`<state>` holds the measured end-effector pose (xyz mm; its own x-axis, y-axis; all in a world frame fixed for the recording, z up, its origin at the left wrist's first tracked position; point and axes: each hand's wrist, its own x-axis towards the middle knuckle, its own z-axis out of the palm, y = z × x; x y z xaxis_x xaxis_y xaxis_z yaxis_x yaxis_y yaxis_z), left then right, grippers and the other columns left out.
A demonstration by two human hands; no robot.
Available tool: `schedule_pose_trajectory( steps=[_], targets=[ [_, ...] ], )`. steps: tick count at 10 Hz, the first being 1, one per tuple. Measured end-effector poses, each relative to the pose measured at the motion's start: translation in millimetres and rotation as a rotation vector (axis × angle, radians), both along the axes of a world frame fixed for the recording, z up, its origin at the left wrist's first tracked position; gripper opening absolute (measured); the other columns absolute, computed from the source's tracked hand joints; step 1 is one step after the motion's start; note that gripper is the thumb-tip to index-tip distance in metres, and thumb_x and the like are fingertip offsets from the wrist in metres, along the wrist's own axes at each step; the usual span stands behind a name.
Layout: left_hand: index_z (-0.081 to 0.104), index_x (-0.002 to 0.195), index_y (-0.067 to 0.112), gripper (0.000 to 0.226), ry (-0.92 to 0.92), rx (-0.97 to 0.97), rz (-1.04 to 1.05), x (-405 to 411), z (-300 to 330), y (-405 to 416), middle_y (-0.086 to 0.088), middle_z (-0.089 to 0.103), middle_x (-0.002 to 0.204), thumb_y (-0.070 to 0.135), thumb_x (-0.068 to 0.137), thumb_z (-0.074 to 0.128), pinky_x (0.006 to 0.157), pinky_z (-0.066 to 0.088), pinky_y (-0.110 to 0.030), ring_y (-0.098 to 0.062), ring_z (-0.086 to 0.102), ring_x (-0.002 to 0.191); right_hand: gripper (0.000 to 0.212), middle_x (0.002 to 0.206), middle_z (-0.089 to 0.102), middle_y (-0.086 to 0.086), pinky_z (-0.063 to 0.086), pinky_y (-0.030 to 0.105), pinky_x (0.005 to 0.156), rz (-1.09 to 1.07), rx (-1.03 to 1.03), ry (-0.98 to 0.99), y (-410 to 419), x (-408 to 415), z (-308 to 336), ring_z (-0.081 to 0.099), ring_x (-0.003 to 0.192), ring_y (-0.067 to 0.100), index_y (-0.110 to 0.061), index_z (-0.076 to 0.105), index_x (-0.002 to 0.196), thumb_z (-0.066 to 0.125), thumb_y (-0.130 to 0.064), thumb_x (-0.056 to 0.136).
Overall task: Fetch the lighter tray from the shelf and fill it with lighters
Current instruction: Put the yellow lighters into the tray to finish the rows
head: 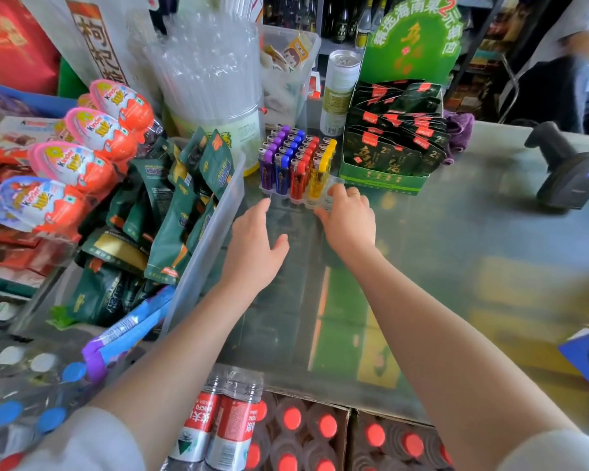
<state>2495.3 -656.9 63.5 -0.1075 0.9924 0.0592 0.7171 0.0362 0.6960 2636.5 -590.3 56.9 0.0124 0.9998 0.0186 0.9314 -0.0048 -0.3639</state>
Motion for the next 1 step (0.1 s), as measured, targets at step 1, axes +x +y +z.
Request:
schedule_pose_trajectory(
  steps=[1],
  targets=[
    [0.029, 0.137, 0.012, 0.058, -0.005, 0.018, -0.029, 1.0, 5.6, -9.5, -0.006, 0.038, 0.141, 0.021, 0.086, 0.055, 0.104, 0.035, -0.039, -0.022, 0.034, 0.129, 0.044, 0.125, 0.051, 0.016, 0.041, 0.044, 0.091, 0.004, -0.006, 0.029, -12.1, 4.8, 8.1, 0.045, 0.115, 0.036, -0.012, 0.039, 0.126, 0.05, -0.034, 0.09]
  ],
)
